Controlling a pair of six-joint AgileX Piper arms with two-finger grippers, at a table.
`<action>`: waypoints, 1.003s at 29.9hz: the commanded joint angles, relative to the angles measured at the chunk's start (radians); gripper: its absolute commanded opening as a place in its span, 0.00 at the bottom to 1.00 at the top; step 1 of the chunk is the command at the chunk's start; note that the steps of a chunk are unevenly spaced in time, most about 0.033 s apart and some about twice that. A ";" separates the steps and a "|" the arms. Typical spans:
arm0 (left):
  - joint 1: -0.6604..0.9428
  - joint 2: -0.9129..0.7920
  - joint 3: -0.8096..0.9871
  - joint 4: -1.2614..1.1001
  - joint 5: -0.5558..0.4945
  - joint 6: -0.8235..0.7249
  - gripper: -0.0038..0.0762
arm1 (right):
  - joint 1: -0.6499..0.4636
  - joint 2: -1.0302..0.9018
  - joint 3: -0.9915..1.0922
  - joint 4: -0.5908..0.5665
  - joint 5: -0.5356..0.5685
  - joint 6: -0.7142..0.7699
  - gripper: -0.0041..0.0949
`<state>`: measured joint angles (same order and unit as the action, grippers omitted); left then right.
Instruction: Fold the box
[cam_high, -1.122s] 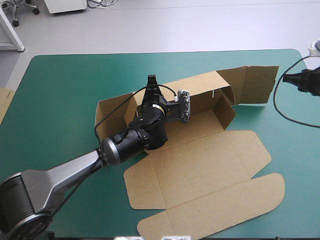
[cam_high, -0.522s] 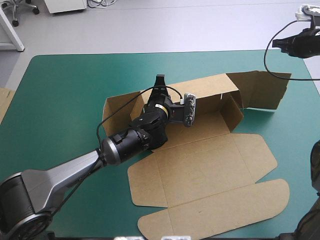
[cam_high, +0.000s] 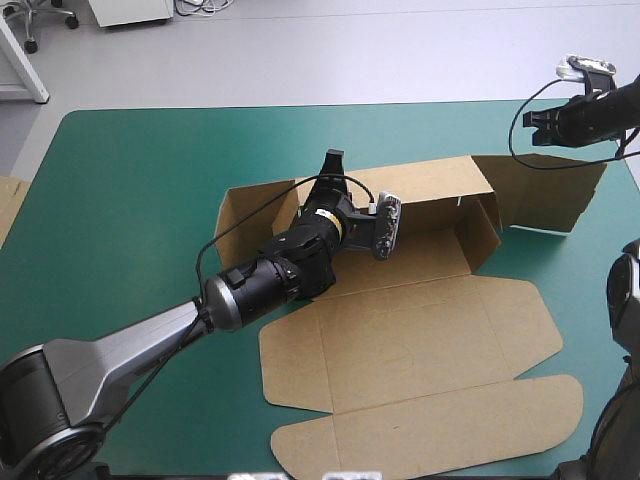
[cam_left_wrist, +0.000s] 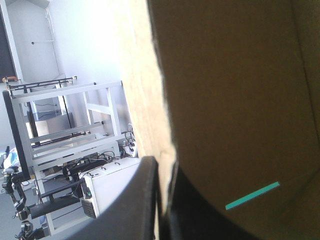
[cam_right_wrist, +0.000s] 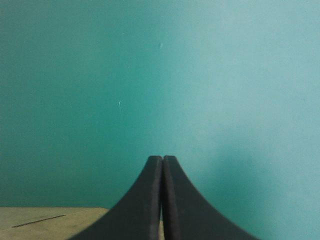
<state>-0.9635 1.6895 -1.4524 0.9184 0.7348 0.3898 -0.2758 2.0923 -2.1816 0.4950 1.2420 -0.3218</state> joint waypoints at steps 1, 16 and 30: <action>-0.006 -0.035 -0.019 0.014 -0.038 0.006 0.04 | 0.000 -0.098 0.007 0.039 0.007 -0.012 0.02; -0.006 -0.033 -0.019 0.009 -0.057 0.006 0.04 | 0.000 -0.273 0.372 0.075 0.007 -0.130 0.02; -0.006 -0.016 -0.019 -0.024 -0.070 -0.002 0.04 | 0.000 -0.472 0.718 0.212 -0.061 -0.392 0.02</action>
<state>-0.9635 1.6988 -1.4505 0.9106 0.7046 0.3917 -0.2758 1.7028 -1.5033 0.6498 1.2221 -0.6469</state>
